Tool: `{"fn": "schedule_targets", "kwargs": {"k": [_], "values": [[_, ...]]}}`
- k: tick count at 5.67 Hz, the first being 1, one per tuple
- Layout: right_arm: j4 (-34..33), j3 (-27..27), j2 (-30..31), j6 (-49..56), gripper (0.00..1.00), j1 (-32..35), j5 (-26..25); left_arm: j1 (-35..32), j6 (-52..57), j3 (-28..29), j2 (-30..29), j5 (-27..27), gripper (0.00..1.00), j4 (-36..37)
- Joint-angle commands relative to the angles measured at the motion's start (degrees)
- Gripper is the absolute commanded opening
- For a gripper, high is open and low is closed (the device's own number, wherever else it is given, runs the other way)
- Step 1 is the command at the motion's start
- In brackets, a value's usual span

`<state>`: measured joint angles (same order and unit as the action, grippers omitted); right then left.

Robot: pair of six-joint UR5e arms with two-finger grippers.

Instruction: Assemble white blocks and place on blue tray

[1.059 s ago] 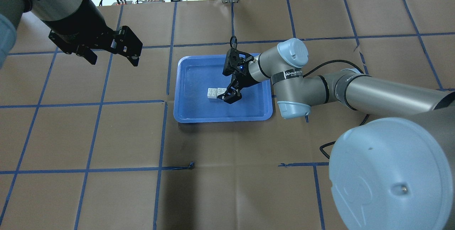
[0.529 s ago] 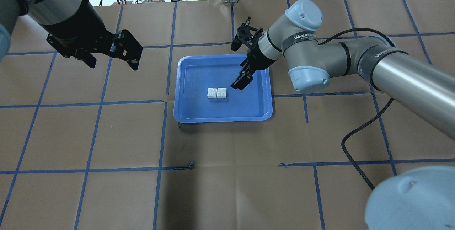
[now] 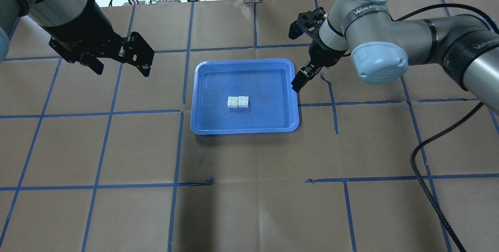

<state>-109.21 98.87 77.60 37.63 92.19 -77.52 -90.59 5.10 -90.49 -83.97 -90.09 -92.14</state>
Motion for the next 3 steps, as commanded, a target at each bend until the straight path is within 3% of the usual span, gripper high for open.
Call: {"fn": "schedule_targets", "kwargs": {"k": [1,3], "values": [[12.40,-4.62,5.79,-14.27,1.00,-3.15,-6.90,-0.11,0.00,-0.56,0.12,0.00,0.99,0.11],[21.80,-10.78,8.44,-32.19,1.00,-2.89,-7.82,0.15,0.09,0.05,-0.67,0.17,0.99,0.29]]}}
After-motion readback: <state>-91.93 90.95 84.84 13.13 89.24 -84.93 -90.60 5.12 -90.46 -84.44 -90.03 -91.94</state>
